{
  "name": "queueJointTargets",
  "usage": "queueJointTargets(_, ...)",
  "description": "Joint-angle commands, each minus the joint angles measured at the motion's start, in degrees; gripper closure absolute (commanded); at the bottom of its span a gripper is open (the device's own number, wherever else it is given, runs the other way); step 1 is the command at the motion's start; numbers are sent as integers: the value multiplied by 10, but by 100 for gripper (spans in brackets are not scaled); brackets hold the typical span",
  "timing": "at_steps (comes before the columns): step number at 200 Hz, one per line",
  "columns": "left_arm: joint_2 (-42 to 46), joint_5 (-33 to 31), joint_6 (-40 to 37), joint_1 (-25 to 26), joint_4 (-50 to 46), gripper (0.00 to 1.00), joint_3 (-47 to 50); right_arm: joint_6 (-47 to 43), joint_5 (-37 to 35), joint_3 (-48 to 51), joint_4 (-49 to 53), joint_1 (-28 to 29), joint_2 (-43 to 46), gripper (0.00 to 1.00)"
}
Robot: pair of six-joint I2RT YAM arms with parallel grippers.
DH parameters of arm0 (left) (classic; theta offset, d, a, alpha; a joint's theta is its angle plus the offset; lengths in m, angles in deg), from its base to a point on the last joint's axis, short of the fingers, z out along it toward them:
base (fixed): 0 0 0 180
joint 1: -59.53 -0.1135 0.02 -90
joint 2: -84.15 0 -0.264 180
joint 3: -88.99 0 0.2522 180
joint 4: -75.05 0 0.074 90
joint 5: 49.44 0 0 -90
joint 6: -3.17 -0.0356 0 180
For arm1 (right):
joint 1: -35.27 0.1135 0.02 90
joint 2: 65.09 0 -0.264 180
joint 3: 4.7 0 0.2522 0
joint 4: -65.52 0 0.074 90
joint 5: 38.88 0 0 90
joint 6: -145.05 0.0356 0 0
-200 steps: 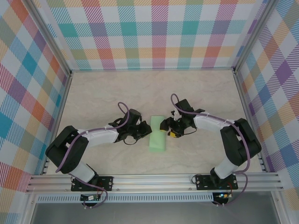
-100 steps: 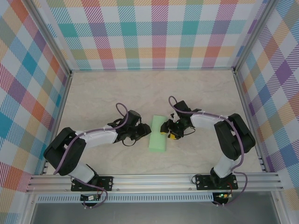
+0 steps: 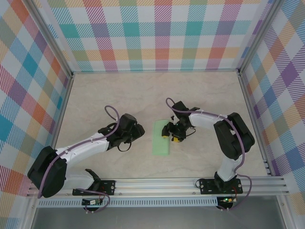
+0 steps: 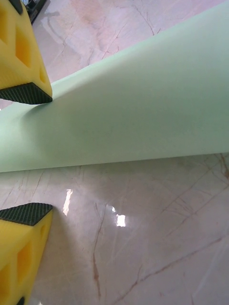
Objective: Fold a paper plane with a square sheet of paper (pick it up from the middle)
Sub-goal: Fold a square sheet of paper at the center of the table.
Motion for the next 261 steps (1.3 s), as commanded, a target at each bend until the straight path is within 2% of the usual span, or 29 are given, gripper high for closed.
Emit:
queueJointTargets(1,5,-15,5,4,-18,51,7,-29,-5,-16,25,9,-21,40)
queueJointTargets(63,-3,-12,2,4,-17,50,1,-32,-15,-36,45,11,-48,38)
queueJointTargets(147,-17,-7,1,4,-17,50,0,-43,-92,-94,129,38,-104,36)
queueJointTargets(261,-23,-2,2,4,-18,50,-1,2,-104,-101,121,38,-109,36)
